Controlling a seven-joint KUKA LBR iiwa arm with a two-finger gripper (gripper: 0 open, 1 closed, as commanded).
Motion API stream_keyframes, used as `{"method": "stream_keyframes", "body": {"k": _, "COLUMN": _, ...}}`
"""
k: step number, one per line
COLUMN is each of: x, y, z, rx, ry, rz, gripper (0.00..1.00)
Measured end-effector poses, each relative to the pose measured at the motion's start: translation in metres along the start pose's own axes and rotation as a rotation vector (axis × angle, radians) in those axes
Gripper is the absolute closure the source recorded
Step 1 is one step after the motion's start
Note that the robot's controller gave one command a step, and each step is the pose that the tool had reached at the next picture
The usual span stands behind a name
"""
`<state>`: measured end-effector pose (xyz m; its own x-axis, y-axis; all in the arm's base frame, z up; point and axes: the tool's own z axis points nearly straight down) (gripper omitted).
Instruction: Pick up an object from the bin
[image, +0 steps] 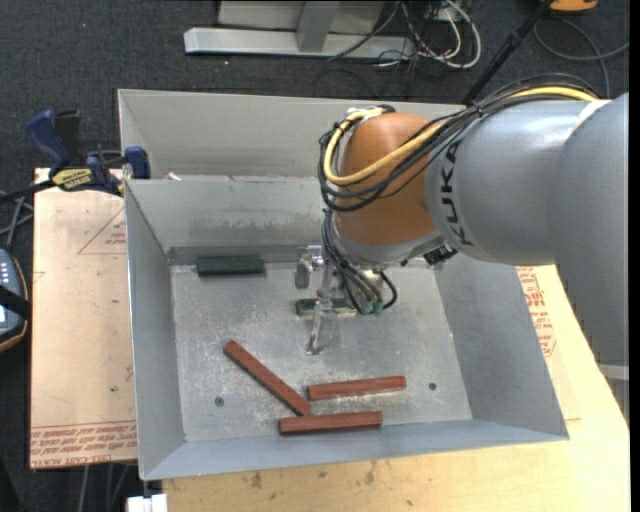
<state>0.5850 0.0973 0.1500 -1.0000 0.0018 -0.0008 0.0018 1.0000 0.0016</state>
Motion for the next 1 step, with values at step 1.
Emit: {"method": "stream_keyframes", "body": {"k": 1, "x": 0.0000, "y": 0.0000, "z": 0.0000, "rx": 0.000, "ry": 0.000, "rz": 0.000, "gripper": 0.00}}
